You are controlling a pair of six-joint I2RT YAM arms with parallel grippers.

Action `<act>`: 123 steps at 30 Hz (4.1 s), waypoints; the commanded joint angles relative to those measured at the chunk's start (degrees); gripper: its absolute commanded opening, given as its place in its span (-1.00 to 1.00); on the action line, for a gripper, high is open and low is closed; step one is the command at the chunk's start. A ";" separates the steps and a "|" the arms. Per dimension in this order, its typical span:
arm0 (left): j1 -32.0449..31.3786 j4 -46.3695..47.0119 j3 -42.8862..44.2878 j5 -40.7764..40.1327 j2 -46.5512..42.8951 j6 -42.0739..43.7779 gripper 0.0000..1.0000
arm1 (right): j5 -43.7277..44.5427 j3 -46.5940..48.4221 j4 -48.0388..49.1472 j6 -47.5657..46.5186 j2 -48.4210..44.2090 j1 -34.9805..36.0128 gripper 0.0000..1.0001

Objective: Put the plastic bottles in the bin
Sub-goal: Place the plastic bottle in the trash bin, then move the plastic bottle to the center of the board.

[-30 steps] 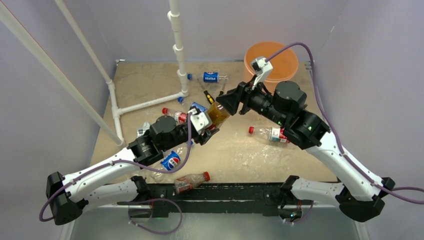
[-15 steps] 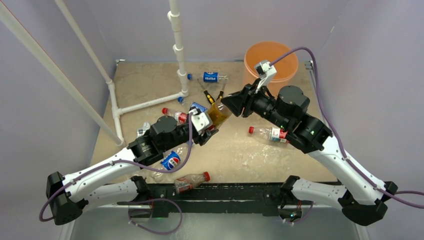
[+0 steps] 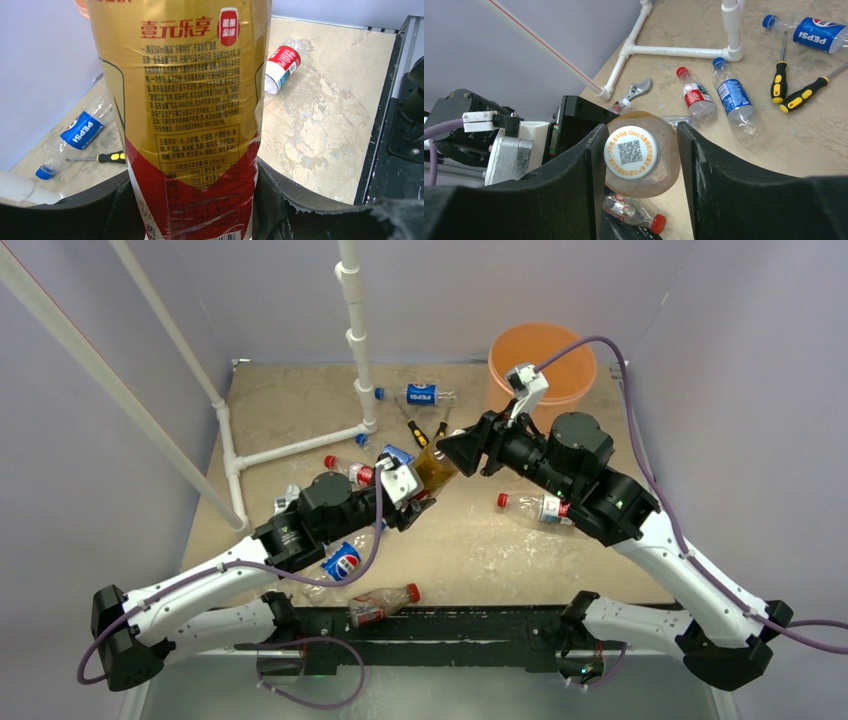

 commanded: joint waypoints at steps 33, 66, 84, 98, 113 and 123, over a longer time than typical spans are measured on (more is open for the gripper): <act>-0.76 -7.06 -9.20 -41.08 -21.66 -46.32 0.99 | 53.46 7.47 34.68 -27.91 9.93 -13.97 -1.00; -0.79 -6.36 -15.97 -36.05 -20.18 -55.92 0.97 | 26.17 11.51 27.55 -12.30 38.15 -31.73 -1.00; -0.79 -5.33 -18.81 -33.82 -18.45 -58.00 0.96 | 18.26 14.81 21.00 -10.05 49.22 -32.77 -0.83; -0.74 -5.97 -18.06 -33.51 -18.62 -58.28 0.96 | 18.18 21.82 17.73 -8.54 45.50 -32.88 0.40; -0.70 -17.33 -12.53 -42.16 -20.06 -58.39 0.99 | 6.11 13.93 20.99 -1.24 16.62 -32.54 0.52; -0.70 -28.43 -14.14 -55.16 -19.25 -74.66 0.99 | -24.11 -34.15 39.72 12.41 -15.64 -25.90 0.43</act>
